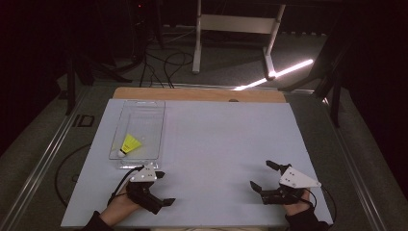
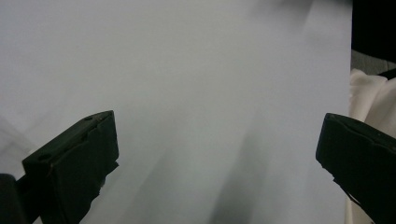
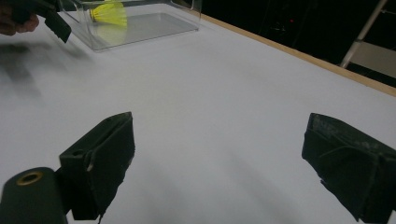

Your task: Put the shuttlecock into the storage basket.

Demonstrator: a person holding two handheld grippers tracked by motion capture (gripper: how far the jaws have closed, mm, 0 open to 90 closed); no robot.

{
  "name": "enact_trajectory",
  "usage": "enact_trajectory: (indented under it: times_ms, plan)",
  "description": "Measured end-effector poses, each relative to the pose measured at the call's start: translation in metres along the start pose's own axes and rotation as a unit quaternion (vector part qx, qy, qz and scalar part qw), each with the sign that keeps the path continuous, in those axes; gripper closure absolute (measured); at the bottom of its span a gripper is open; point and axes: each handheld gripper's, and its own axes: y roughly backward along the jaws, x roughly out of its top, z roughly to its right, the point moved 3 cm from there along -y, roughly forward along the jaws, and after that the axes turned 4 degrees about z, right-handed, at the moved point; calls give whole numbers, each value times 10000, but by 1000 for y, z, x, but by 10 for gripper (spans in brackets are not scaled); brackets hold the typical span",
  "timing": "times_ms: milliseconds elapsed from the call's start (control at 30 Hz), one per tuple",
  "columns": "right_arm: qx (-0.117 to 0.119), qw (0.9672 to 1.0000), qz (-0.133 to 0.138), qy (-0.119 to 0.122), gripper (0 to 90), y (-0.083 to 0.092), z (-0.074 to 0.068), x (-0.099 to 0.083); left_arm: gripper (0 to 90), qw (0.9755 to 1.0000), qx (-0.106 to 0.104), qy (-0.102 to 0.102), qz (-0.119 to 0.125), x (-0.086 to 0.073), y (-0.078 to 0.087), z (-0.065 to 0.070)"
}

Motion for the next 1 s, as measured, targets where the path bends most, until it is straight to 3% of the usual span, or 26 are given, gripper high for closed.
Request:
enact_trajectory:
  times_ms: [500, 1000]
  plan:
    - [49, 10000, -27, -80, 96, -1, 2, -3, 0, 9989, 29, 72, 459, -7, 6, -3]
    - [92, 9998, -132, -129, 96, -5, 2, -6, 0, 9980, 154, 29, 618, -7, 5, -4]
